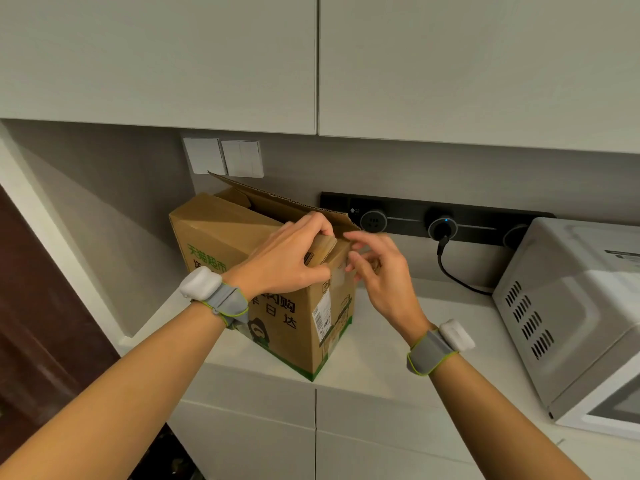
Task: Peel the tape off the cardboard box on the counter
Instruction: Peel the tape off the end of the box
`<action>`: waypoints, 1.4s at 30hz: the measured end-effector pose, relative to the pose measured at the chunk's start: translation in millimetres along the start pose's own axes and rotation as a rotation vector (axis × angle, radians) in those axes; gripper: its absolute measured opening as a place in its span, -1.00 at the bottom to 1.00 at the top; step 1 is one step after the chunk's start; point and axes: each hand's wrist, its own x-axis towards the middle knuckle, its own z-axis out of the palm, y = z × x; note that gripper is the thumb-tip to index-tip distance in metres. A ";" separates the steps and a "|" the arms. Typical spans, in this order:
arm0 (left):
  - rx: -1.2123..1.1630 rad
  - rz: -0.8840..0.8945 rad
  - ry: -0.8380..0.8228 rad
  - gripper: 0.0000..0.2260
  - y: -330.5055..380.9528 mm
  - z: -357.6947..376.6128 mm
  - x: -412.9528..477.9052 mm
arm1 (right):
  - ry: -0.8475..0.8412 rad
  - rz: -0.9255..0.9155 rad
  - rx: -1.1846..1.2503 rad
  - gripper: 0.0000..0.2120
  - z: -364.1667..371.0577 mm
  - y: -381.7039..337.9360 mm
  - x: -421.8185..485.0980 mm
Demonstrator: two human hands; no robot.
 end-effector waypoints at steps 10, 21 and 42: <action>-0.009 -0.001 -0.001 -0.66 -0.6 -0.6 -2.4 | 0.017 -0.122 -0.104 -0.85 -5.4 4.3 9.4; 0.001 -0.015 -0.012 -0.66 0.7 0.2 0.8 | 0.026 -0.365 -0.325 -0.87 -7.8 3.7 5.7; 0.023 -0.036 0.001 -0.67 4.4 1.9 4.8 | -0.095 -0.596 -0.790 -0.86 -15.9 -1.6 14.7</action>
